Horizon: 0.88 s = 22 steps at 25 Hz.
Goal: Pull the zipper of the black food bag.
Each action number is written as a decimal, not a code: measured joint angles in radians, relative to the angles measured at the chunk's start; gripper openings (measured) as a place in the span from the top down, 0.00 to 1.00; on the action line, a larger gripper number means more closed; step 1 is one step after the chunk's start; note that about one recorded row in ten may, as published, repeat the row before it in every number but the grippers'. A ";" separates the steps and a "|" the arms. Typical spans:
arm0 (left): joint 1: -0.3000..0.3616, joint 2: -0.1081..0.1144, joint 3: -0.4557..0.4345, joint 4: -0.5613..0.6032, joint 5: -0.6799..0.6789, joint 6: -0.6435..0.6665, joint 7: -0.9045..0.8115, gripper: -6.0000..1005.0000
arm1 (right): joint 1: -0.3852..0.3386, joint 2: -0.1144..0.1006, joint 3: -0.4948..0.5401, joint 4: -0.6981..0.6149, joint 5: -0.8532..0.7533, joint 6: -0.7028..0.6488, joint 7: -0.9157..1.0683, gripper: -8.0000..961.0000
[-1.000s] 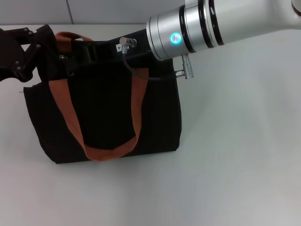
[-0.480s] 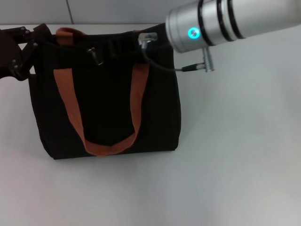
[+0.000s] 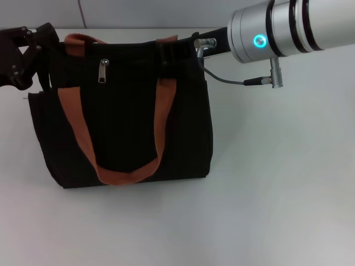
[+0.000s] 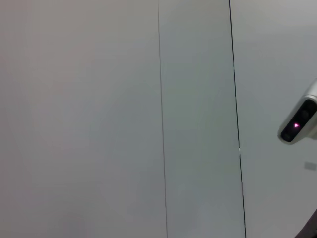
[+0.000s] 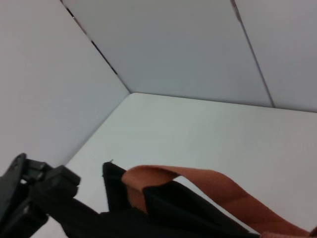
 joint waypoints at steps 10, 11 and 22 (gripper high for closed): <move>-0.008 -0.003 0.007 0.000 0.000 -0.006 0.000 0.97 | 0.054 -0.006 0.000 0.104 0.200 -0.016 -0.099 0.97; -0.008 -0.004 0.007 0.000 0.000 -0.006 0.000 0.97 | 0.062 -0.006 -0.001 0.119 0.204 -0.015 -0.100 0.97; -0.010 -0.006 0.007 0.000 0.000 0.000 0.005 0.97 | 0.183 0.000 -0.013 0.297 0.267 0.041 -0.138 0.79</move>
